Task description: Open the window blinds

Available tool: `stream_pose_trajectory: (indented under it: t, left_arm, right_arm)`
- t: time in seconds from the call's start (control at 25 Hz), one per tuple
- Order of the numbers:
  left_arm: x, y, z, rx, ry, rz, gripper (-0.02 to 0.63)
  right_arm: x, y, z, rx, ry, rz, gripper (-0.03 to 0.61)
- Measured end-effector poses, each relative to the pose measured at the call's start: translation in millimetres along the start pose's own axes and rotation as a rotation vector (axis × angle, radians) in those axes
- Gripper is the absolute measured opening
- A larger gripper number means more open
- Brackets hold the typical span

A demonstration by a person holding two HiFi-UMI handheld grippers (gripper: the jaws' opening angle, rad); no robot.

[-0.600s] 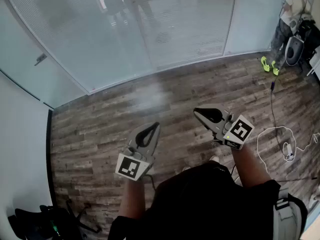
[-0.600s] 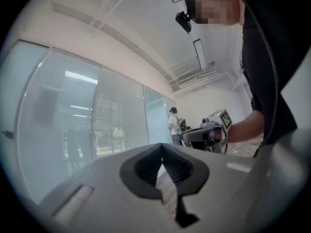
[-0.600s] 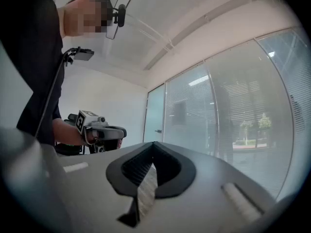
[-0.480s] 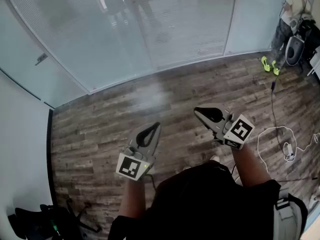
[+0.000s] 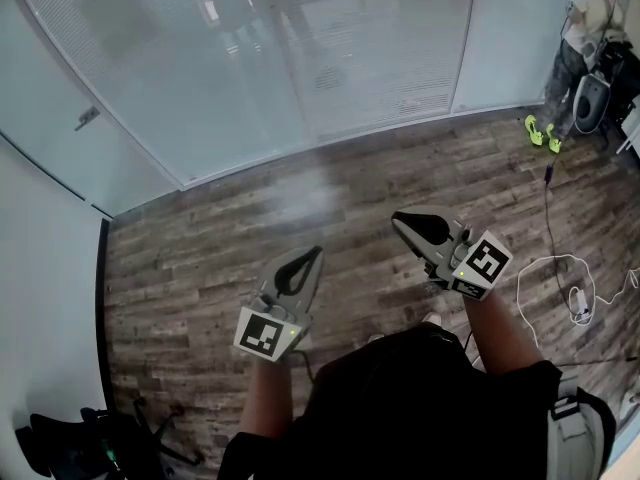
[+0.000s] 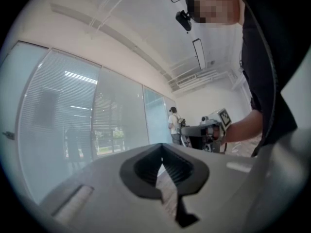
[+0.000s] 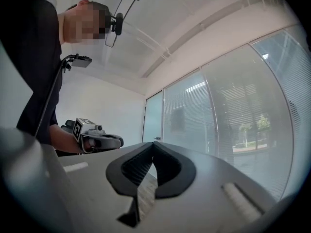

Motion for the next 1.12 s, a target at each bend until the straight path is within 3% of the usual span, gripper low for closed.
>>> stream_pose_trajectory:
  t: [0.88,1.12]
  left_arm:
    - [4.8,1.4,-2.9,-0.002,0.008,-0.002,0.005]
    - [2.3,0.6,-6.2,0.004,0.017,-0.023,0.005]
  right_arm:
    - [8.9,-7.5,4.8,-0.005,0.017,0.021,0.005]
    - [7.6,-3.4,4.9,0.012,0.012,-0.015,0.005]
Point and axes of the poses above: the fingertips, and each gripper's own axes: y backward along the fingers, x to its left, z out of its top, the point moved 6 cm from there along y, backward along the fingers, and after that the axes turned 2 degrees about y, right-handed, at the moved point
